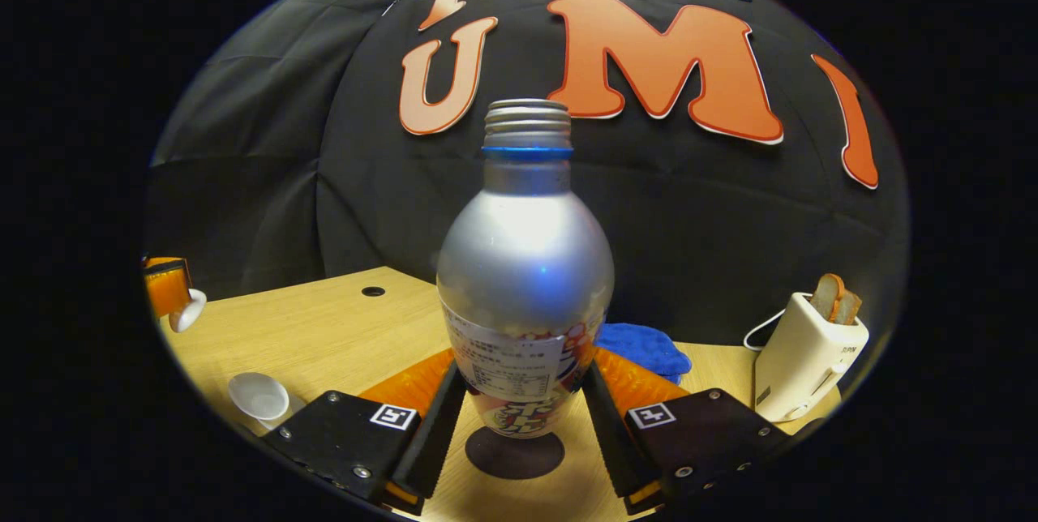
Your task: Open the teacup lid with one hand, grasp the water bottle and pour water into the teacup with the other hand; after pouring, place the water bottle on the coaster and then close the teacup lid.
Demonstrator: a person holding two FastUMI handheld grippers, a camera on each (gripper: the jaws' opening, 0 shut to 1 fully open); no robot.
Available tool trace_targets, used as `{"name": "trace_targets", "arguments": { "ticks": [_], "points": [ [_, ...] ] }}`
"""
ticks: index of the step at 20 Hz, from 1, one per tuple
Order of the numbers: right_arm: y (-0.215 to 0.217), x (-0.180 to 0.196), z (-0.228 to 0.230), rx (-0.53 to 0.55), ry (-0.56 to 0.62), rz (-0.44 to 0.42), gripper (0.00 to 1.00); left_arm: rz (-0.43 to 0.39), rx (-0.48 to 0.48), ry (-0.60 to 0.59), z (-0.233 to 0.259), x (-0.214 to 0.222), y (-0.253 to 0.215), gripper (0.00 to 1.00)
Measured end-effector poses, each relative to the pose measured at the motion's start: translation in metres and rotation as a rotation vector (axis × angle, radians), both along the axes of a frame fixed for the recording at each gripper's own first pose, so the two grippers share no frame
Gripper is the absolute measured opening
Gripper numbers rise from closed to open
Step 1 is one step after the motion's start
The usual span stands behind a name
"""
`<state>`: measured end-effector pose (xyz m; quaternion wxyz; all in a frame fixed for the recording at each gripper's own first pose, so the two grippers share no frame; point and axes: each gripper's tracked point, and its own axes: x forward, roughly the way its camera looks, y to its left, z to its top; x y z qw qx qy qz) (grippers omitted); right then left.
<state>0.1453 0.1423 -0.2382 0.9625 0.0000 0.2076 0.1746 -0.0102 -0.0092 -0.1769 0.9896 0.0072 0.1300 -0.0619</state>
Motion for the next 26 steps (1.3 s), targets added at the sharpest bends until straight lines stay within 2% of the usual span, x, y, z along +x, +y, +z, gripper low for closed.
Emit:
{"name": "trace_targets", "arguments": {
  "ticks": [15,19,20,21,23,26],
  "points": [
    [0.01,-0.017,-0.092,-0.004,0.212,0.002,0.8,-0.01,-0.004,0.077,-0.037,0.008,-0.015,0.31],
    [0.009,-0.016,-0.094,0.009,0.213,-0.002,0.8,-0.01,-0.011,0.1,-0.047,0.011,-0.017,0.3],
    [0.008,-0.015,-0.094,0.007,0.211,-0.001,0.8,-0.01,-0.012,0.106,-0.05,0.011,-0.018,0.34],
    [0.008,-0.016,-0.095,0.003,0.212,-0.004,0.8,-0.01,-0.016,0.11,-0.053,0.011,-0.018,0.28],
    [0.006,-0.017,-0.096,-0.004,0.219,-0.013,0.82,-0.015,-0.028,0.133,-0.065,0.012,-0.019,0.31],
    [0.008,-0.019,-0.088,0.006,0.207,-0.014,0.98,-0.004,-0.008,0.186,-0.087,0.012,-0.015,0.31]
  ]
}}
